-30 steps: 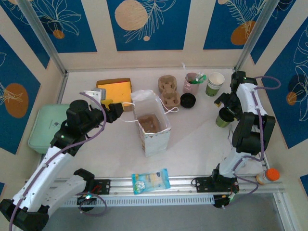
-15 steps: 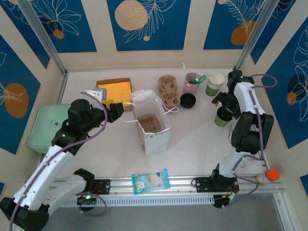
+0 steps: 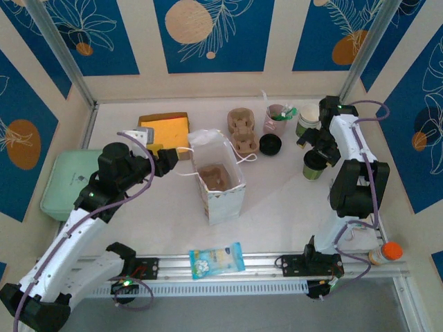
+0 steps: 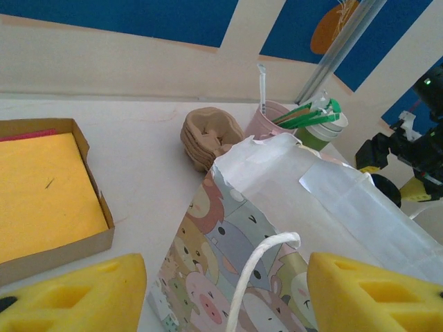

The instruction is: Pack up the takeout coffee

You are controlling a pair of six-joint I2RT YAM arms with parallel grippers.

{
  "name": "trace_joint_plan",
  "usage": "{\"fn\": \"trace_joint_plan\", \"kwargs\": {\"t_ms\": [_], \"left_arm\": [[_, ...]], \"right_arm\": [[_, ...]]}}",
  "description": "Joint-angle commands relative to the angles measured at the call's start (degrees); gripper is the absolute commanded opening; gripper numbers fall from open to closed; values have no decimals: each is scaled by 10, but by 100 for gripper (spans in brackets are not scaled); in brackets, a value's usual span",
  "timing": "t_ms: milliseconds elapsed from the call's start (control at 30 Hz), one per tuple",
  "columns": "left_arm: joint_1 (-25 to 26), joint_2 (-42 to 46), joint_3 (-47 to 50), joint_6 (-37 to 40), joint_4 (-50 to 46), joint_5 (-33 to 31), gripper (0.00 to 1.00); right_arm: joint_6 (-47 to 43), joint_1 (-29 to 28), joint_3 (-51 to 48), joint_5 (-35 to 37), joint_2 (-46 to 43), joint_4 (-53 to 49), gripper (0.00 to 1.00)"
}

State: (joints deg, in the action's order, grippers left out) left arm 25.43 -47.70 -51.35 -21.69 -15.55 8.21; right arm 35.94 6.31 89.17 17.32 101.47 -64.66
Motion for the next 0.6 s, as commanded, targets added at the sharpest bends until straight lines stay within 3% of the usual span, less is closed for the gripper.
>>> {"fn": "trace_joint_plan", "kwargs": {"t_ms": [0, 567], "left_arm": [[4, 5, -6, 14, -2, -8, 63], [4, 8, -8, 17, -5, -10, 63]], "right_arm": [[-10, 5, 22, -9, -28, -27, 100], [-16, 30, -37, -2, -53, -9, 100]]}}
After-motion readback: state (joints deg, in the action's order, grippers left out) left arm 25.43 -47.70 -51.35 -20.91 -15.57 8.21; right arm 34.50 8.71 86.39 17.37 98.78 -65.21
